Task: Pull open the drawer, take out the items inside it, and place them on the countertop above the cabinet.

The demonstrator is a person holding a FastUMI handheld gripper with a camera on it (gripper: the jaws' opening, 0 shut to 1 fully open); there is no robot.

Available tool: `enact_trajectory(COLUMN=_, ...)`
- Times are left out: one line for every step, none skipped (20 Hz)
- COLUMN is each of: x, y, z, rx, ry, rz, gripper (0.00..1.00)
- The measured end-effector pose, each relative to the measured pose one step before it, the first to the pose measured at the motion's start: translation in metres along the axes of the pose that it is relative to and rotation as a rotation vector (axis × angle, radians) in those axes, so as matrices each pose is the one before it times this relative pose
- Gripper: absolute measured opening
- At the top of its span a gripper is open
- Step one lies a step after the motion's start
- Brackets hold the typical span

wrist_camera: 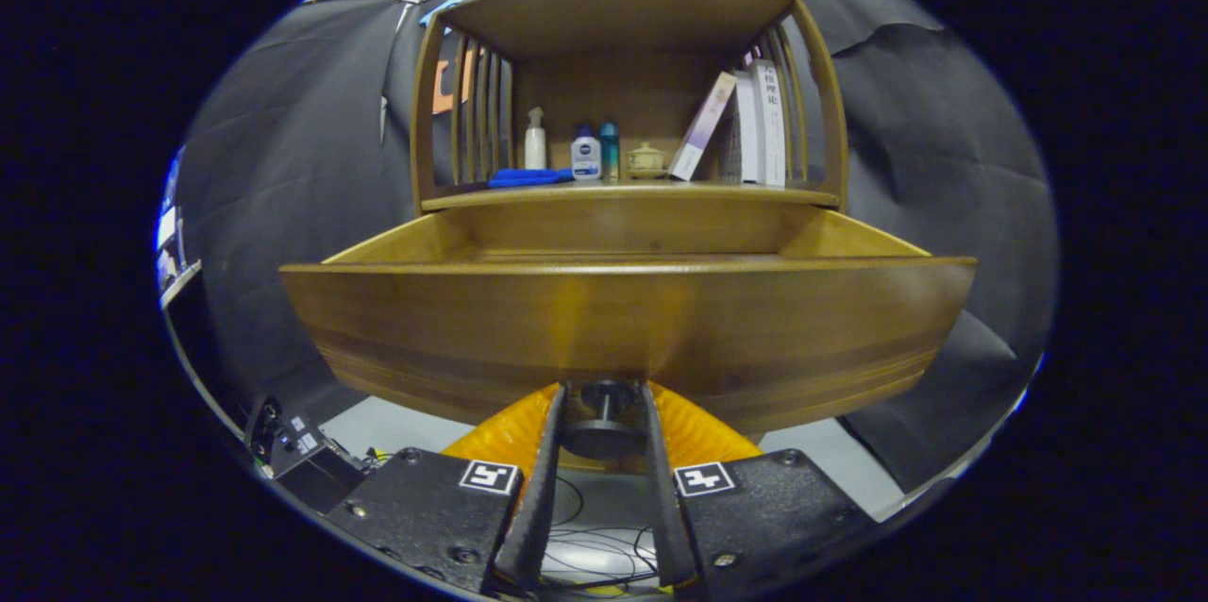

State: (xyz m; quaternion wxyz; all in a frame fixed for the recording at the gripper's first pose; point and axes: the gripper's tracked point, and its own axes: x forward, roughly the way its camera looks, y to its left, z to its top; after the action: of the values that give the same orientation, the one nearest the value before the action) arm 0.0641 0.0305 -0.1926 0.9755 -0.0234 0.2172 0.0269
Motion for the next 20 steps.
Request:
enact_trajectory(x=-0.0038, y=0.00052, z=0.01062, rx=0.01188, ry=-0.01083, rz=0.00944, gripper=0.51)
enact_trajectory(x=-0.00579, y=0.00349, z=0.00828, rx=0.01211, ry=-0.00225, rz=0.01621, gripper=0.55)
enact_trajectory(x=-0.00377, y=0.00454, z=0.0106, rx=0.01202, ry=-0.00569, rz=0.02125, gripper=0.58)
enact_trajectory(x=-0.00528, y=0.00377, z=0.01286, rx=0.00696, ry=-0.01062, rz=0.0198, gripper=0.62)
enact_trajectory(x=-0.00143, y=0.00435, z=0.01304, rx=0.00241, ry=-0.00559, rz=0.0199, gripper=0.66)
enact_trajectory(x=-0.00117, y=0.00329, z=0.00876, rx=-0.00243, ry=0.00185, rz=0.01597, gripper=0.7)
enact_trajectory(x=0.00039, y=0.00262, z=0.00613, rx=-0.00616, ry=0.0161, rz=0.00969, gripper=0.75)
enact_trajectory(x=-0.00173, y=0.00639, z=0.00327, rx=-0.01062, ry=0.01666, rz=0.02097, gripper=0.8)
enact_trajectory(x=-0.0001, y=0.00543, z=0.00896, rx=-0.01493, ry=0.00578, rz=0.01271, gripper=0.81)
enact_trajectory(x=0.00235, y=0.0027, z=0.01411, rx=-0.02066, ry=-0.01107, rz=0.00906, gripper=0.84)
enact_trajectory(x=0.00403, y=0.00105, z=0.01467, rx=-0.01904, ry=-0.01342, rz=0.00582, gripper=0.85)
enact_trajectory(x=0.00521, y=-0.00063, z=0.00761, rx=-0.0221, ry=0.00181, rz=-0.00544, gripper=0.87)
enact_trajectory(x=0.00614, y=-0.00149, z=0.00717, rx=-0.0154, ry=0.01032, rz=-0.00023, gripper=0.88)
enact_trajectory(x=0.00701, y=0.00189, z=0.00617, rx=-0.00911, ry=0.01688, rz=0.00872, gripper=0.88)
enact_trajectory(x=0.00721, y=0.00147, z=0.0059, rx=0.0021, ry=0.01969, rz=0.0157, gripper=0.88)
enact_trajectory(x=0.00934, y=0.0006, z=0.00394, rx=0.00421, ry=0.02571, rz=0.01156, gripper=0.88)
enact_trajectory(x=0.00955, y=-0.00232, z=0.00242, rx=0.00837, ry=0.02911, rz=0.01254, gripper=0.88)
enact_trajectory(x=0.01097, y=-0.00391, z=0.00033, rx=0.00961, ry=0.0364, rz=0.0041, gripper=0.88)
enact_trajectory(x=0.01053, y=-0.0049, z=-0.00151, rx=0.01113, ry=0.04584, rz=0.00264, gripper=0.88)
enact_trajectory(x=0.01008, y=-0.00346, z=-0.00208, rx=0.01574, ry=0.04526, rz=0.00097, gripper=0.88)
